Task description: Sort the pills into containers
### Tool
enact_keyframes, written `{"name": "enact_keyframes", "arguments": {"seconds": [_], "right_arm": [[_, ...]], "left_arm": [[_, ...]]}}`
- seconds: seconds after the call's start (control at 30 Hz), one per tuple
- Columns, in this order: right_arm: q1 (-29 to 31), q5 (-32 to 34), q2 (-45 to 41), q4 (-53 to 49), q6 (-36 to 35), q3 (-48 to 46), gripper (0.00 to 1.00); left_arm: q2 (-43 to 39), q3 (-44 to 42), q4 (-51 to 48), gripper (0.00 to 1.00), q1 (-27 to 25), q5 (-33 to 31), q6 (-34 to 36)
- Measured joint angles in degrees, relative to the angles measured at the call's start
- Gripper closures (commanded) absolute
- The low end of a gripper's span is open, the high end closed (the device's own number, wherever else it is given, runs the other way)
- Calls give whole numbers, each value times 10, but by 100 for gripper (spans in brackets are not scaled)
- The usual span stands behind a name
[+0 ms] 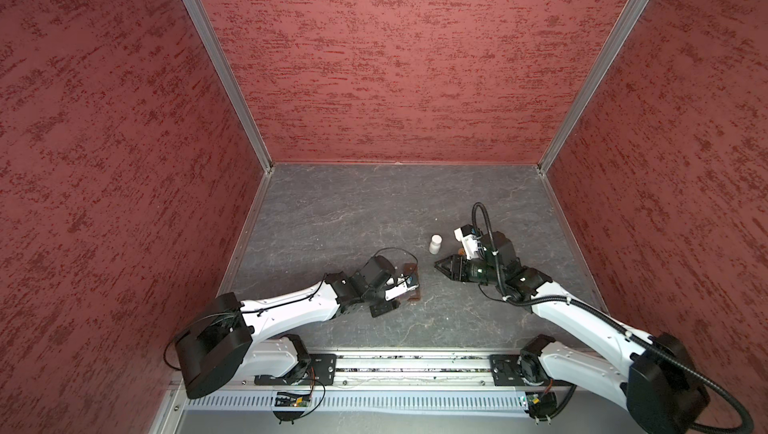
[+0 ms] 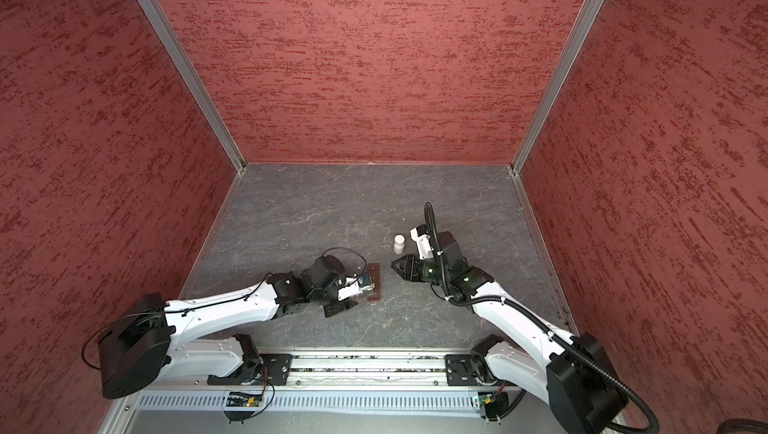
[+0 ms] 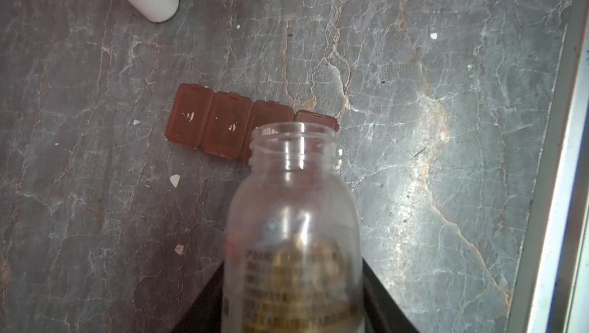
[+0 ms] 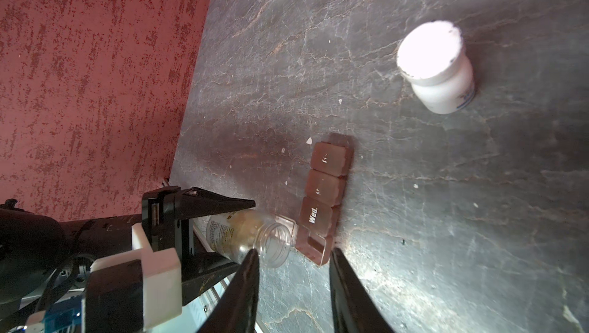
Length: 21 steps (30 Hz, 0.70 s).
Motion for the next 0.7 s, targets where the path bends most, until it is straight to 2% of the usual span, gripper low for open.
{"name": "enact_keyframes", "arguments": {"seconds": [0.7], "right_arm": [[0, 24, -29, -6, -12, -29, 63]], "left_arm": [[28, 64, -87, 100, 0, -2, 15]]}}
